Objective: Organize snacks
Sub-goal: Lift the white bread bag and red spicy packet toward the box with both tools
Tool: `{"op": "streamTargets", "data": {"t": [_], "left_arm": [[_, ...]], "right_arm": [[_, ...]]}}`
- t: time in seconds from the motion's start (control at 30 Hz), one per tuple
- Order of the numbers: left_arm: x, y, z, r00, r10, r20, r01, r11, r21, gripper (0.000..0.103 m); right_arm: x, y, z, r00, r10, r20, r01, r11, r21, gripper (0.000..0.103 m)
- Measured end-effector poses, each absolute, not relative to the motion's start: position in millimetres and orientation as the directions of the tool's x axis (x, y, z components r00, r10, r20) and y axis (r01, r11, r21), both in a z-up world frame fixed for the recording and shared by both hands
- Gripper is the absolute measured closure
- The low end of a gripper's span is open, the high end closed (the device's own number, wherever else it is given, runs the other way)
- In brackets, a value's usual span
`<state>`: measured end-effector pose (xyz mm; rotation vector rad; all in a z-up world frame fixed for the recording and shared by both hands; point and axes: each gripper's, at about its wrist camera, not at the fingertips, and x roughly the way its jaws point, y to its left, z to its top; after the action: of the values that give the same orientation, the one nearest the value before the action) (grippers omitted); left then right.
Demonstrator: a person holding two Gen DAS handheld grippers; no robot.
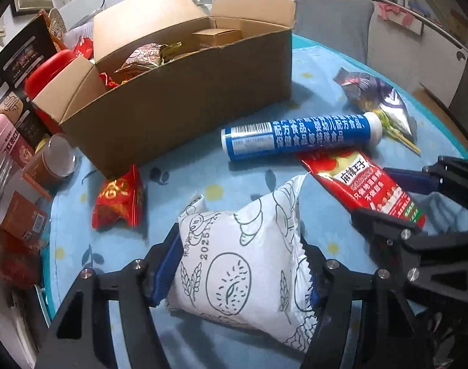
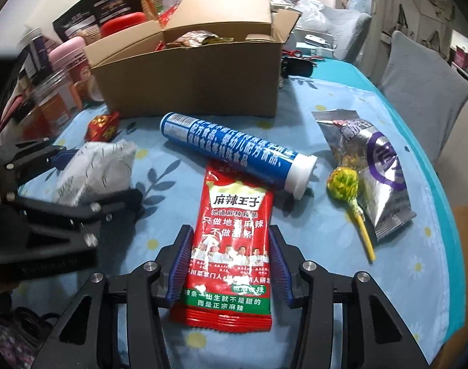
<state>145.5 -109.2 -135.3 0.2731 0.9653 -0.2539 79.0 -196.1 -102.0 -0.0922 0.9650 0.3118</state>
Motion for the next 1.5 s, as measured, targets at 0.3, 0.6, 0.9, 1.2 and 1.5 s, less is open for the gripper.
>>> {"op": "streamTargets", "data": {"t": [0.3,0.6,0.9,1.2,1.5], "left_arm": [[146.1,-91.8,-142.8,0.555,-0.061,-0.830,0.244,0.965,0.092,0.013],[145.3,-70.5,-147.7,0.533,-0.111,-0.839,0.227,0.974,0.016,0.002],[134.3,-60.0,-139.9,0.580,-0.096,-0.809,0.219,0.975,0.041,0.060],[130.7,-54.9,-133.2,0.571,-0.150,-0.807,0.239,0.971,-0.012,0.067],[125.9,-56.3,-123.7,0.571,-0.182,-0.800,0.254,0.967,-0.038,0.067]], "right_arm": [[75.3,-193.3,-103.4,0.513,0.201,-0.835,-0.298,0.954,0.046,0.045],[77.6,-179.1,-108.4,0.499,0.165,-0.851,-0.305,0.952,0.005,0.021],[79.4,-190.9,-105.3,0.539,0.163,-0.826,-0.280,0.960,0.007,0.055],[73.8,-188.1,-98.6,0.509,0.252,-0.823,-0.294,0.950,0.109,0.058],[63.5,-177.9,-88.4,0.491,0.353,-0.796,-0.346,0.918,0.194,0.058]]}}
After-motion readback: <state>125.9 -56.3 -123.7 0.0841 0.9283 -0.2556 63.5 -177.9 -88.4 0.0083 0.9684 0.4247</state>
